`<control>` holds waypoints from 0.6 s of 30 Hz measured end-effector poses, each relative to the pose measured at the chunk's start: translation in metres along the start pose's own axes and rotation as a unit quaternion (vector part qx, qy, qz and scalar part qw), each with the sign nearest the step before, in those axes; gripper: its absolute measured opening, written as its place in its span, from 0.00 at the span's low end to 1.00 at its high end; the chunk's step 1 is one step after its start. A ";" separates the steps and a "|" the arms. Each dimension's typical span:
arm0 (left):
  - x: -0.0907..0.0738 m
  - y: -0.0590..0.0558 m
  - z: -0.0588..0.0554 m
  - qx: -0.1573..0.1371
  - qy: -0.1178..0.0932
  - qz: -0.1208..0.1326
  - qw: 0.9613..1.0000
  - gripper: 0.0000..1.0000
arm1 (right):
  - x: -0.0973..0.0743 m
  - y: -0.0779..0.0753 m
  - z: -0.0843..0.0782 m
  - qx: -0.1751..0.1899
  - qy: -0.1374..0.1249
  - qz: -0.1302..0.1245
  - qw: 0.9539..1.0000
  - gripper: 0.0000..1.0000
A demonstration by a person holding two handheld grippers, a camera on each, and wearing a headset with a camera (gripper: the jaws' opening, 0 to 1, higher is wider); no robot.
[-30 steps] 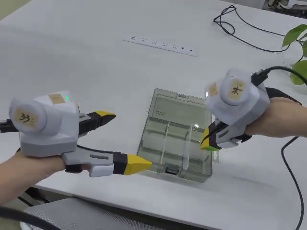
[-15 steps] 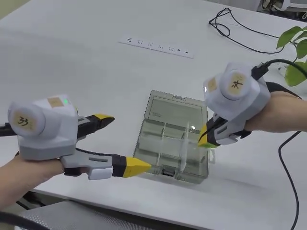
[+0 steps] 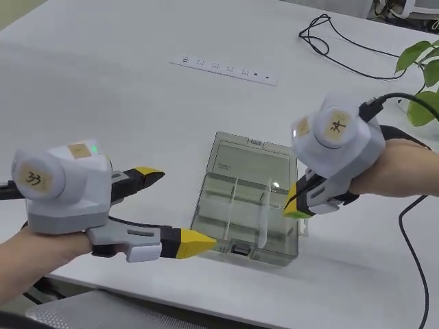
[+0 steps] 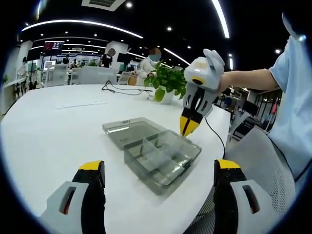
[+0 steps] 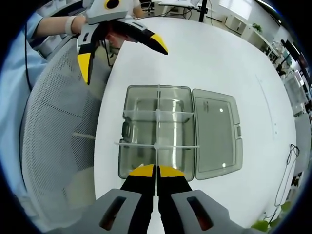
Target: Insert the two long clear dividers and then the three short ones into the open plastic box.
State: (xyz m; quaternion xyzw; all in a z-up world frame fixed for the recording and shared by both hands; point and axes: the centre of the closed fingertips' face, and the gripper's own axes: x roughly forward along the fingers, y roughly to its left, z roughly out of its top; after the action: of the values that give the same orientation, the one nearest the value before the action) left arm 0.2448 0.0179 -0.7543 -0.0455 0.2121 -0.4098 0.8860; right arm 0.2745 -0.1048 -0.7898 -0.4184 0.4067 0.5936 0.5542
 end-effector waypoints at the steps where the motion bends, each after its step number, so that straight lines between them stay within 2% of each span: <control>1: 0.000 0.000 0.000 0.000 0.000 0.001 1.000 0.94 | 0.000 -0.001 0.000 0.004 0.001 0.001 1.000 0.01; 11: -0.001 0.002 0.001 -0.001 0.000 0.003 1.000 0.94 | 0.014 0.000 -0.006 0.016 0.004 0.002 1.000 0.01; 18: -0.001 0.003 0.000 -0.003 0.000 0.003 1.000 0.94 | 0.014 0.001 -0.006 0.022 -0.001 0.002 1.000 0.01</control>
State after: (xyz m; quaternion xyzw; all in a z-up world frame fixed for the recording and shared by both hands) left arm 0.2464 0.0203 -0.7544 -0.0478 0.2137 -0.4065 0.8870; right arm 0.2734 -0.1062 -0.8052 -0.4050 0.4202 0.5855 0.5627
